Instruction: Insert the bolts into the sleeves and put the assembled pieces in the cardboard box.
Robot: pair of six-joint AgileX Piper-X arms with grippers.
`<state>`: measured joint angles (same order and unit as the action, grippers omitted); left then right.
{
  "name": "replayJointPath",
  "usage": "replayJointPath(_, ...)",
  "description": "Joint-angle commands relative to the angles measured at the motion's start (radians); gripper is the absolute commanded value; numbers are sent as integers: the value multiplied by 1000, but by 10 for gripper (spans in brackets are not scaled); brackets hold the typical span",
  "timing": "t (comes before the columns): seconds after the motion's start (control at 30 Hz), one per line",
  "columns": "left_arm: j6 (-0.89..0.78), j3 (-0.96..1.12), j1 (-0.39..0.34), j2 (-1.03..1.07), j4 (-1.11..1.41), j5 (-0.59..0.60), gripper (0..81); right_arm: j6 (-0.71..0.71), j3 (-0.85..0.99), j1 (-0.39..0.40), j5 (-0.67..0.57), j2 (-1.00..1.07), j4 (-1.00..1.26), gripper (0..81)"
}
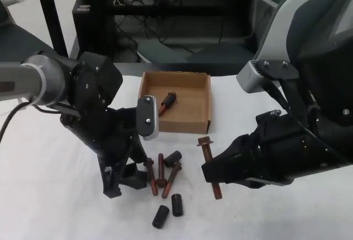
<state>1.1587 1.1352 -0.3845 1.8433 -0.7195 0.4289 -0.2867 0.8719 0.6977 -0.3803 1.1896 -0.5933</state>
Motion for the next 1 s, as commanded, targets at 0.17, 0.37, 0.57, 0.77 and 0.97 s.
replayJointPath(0.17, 16, 11, 2, 3, -12, -21, 557, 9, 3, -2, -8, -12, 10, 0)
replayJointPath(0.37, 32, 11, 2, 3, -12, -23, 557, 9, 3, -2, -8, -12, 10, 0)
replayJointPath(0.57, 29, 11, 2, 54, -12, -23, 557, 9, 3, -2, -8, -12, 10, 0)
replayJointPath(0.77, 29, 11, -8, 83, -4, -65, 557, 9, 3, -2, -8, -12, 10, 0)
replayJointPath(0.97, 29, 11, -8, 83, -5, -75, 253, 9, 3, -2, -8, -12, 12, 0)
